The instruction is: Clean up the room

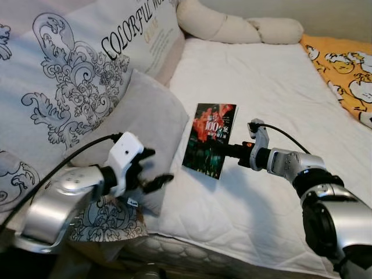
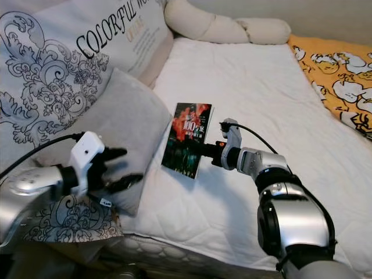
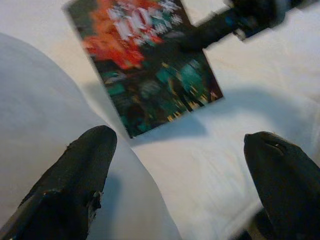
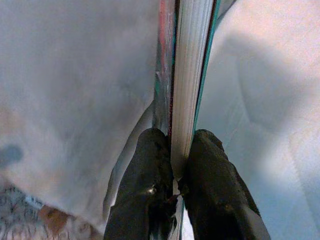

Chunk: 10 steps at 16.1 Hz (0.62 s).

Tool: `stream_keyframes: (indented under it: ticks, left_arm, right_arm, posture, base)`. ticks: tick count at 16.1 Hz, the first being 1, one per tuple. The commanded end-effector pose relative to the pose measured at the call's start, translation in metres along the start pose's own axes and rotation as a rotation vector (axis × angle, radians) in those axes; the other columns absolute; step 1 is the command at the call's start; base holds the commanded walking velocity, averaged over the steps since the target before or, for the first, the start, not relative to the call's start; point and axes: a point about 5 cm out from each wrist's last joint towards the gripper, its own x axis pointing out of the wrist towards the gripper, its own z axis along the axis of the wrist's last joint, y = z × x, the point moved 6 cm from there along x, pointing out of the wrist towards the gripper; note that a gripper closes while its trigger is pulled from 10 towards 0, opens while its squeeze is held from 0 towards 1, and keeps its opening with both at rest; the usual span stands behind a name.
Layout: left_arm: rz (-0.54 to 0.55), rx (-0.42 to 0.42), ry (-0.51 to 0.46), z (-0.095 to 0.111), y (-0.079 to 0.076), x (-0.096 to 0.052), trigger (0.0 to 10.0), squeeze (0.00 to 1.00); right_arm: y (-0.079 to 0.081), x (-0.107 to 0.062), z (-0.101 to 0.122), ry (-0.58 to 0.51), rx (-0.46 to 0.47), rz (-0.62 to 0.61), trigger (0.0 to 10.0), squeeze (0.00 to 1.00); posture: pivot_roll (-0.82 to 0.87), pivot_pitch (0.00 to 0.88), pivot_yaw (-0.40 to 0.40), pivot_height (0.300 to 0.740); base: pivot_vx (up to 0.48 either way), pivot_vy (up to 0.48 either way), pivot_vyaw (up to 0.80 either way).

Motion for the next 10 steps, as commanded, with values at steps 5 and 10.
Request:
stream_keyframes:
  ticks: [5,10]
  left_arm:
    - [-0.090,0.010,0.117,-0.014,-0.014,-0.018,10.0,0.18]
    - [-0.126,-0.011,0.152,-0.021,-0.027,-0.016,10.0,0.18]
  right_arm:
    - [-0.017,0.009,-0.025,0.143,-0.235,-0.169,10.0,0.00]
    - [-0.039,0.011,-0.046,0.199,-0.392,-0.371,10.0,1.00]
  posture:
    - [0.25,0.000,0.063,0.740]
    - [0.27,0.000,0.061,0.740]
  base:
    - [0.000,0.000,0.00]
    - [0.000,0.000,0.00]
